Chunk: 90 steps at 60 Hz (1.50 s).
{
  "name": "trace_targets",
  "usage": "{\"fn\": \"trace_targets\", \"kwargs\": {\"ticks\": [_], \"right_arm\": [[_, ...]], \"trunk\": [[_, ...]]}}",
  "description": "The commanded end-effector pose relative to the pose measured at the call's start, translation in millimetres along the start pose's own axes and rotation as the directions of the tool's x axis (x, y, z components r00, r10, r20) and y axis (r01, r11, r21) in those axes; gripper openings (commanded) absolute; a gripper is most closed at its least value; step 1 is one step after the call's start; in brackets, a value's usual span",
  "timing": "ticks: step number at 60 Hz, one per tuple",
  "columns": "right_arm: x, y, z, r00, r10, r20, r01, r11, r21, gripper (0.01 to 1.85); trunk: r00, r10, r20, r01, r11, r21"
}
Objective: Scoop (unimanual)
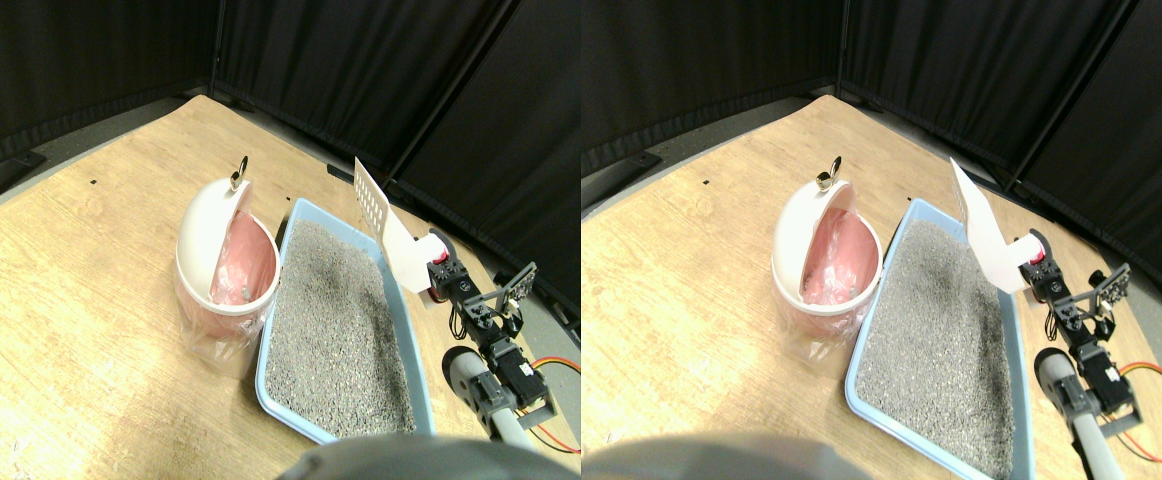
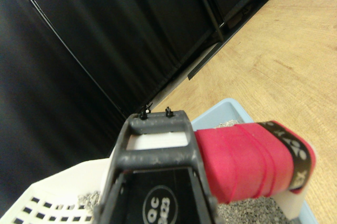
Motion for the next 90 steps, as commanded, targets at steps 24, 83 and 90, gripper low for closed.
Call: {"fn": "trace_targets", "kwargs": {"ticks": [24, 83, 90], "right_arm": [[1.0, 32, 18, 0.976, 0.218, 0.011, -0.199, 0.91, -0.364, 0.06], [9.8, 69, -19, 0.977, 0.16, -0.143, -0.213, 0.799, -0.563, 0.06], [10.3, 71, -23, 0.975, 0.161, -0.151, -0.219, 0.798, -0.561, 0.06]], "trunk": [[0.9998, 0.018, 0.004, -0.018, 0.9995, -0.024], [0.9945, 0.103, -0.016, -0.104, 0.9894, -0.101], [0.9934, 0.114, -0.016, -0.115, 0.9872, -0.111]]}}
